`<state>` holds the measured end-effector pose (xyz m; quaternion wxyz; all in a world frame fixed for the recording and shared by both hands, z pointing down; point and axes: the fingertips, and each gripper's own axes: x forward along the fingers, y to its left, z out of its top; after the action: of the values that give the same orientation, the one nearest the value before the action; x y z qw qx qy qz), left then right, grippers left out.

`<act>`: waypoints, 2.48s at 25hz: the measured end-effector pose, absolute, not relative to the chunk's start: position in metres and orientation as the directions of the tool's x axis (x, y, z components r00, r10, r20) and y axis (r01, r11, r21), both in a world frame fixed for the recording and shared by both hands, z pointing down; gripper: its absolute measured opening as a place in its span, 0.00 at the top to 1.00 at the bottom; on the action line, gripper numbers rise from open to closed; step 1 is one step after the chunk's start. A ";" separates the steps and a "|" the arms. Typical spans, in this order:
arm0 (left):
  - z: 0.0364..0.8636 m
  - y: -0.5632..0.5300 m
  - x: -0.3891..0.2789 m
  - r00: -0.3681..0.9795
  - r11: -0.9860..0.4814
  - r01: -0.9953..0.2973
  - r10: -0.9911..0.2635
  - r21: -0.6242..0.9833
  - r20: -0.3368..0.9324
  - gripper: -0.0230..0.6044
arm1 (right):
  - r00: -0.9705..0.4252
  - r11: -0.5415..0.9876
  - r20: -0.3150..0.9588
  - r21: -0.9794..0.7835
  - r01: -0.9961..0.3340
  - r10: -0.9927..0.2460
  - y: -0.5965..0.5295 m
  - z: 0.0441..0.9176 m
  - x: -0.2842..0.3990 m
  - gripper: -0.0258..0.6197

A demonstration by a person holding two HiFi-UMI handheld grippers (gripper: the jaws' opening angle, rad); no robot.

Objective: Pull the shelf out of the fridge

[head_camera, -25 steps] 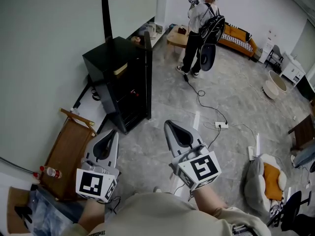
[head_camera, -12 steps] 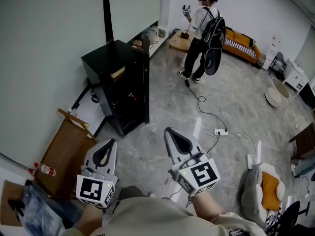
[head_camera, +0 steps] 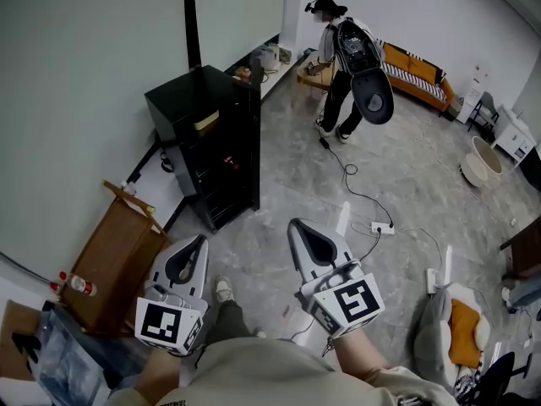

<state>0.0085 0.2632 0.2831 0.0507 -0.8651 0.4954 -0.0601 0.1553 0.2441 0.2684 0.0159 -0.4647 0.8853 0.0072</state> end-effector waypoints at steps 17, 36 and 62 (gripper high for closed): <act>0.290 0.211 -0.008 0.501 -0.504 -0.851 -0.864 -0.146 0.059 0.95 | -0.588 0.588 -0.031 -0.026 -0.808 -0.809 0.189 0.278 0.133 0.97; 0.311 0.036 -0.066 0.537 -0.549 -0.828 -0.835 -0.115 0.119 0.95 | -0.574 0.570 0.041 -0.074 -0.818 -0.818 0.021 0.306 0.068 0.97; 0.341 -0.160 -0.152 0.593 -0.599 -0.797 -0.800 -0.074 0.092 0.95 | -0.535 0.476 0.081 -0.358 -0.803 -0.841 -0.189 0.352 -0.018 0.96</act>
<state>-0.1520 -0.1604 0.3408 0.0122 -0.8923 0.4475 -0.0578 -0.0182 -0.1888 0.3522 0.0528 -0.4795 0.8574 -0.1794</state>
